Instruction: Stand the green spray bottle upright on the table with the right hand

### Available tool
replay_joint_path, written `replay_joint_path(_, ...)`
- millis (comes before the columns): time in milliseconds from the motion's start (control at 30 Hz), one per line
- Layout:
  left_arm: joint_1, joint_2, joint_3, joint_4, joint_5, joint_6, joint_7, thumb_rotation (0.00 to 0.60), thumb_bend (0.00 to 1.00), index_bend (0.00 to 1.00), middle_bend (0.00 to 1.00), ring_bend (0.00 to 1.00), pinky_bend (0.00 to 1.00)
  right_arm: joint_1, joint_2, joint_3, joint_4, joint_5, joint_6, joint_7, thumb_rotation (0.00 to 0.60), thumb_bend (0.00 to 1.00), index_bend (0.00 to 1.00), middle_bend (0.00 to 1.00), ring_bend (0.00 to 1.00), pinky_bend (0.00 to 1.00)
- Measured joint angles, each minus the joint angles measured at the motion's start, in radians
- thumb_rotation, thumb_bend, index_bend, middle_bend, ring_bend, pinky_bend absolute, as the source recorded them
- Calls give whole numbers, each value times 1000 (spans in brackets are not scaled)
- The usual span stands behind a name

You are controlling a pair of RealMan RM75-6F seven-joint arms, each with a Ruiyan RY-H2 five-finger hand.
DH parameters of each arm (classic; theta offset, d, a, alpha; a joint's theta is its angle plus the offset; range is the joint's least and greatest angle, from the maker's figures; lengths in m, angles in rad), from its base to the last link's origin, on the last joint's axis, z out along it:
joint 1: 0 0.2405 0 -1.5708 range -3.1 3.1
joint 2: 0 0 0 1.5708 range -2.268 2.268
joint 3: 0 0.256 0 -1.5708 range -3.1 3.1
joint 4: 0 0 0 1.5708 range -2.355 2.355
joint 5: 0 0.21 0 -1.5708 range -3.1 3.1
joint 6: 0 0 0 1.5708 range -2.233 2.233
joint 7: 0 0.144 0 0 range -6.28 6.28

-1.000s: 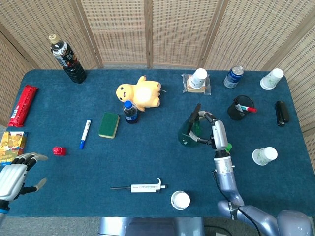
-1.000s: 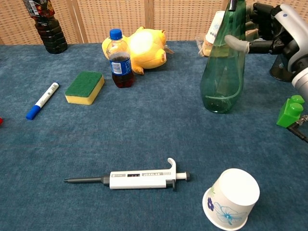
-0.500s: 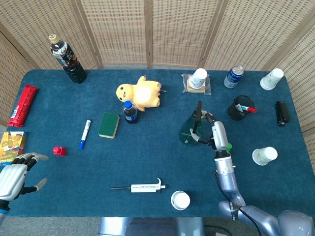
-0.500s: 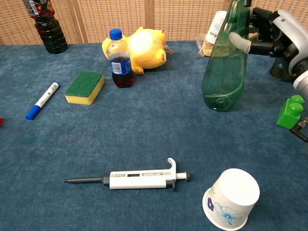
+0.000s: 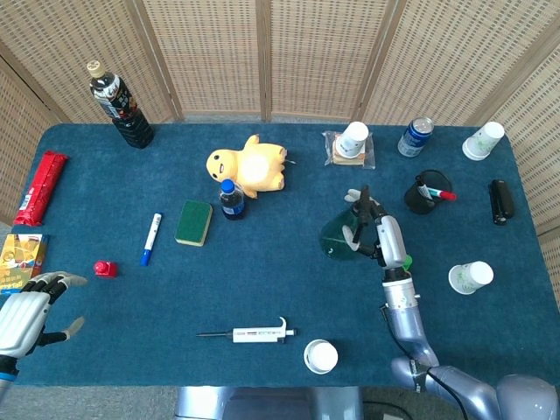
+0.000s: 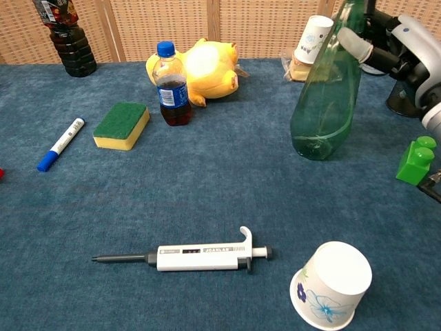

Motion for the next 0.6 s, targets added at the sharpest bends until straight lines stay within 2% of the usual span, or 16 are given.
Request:
replay_joint_path(200,1,0,0,-1,2,2,-1,600,328,266,308,226,190,2,4,0,-2,-3,0,-2,284,408,152,279,211,215)
replay_joint_path(600,-2,2,0,-8,8,3,5,600,328,260,307,225,190,-14,22,-6,-8,-7,15,11,278,409,147,278,209,208)
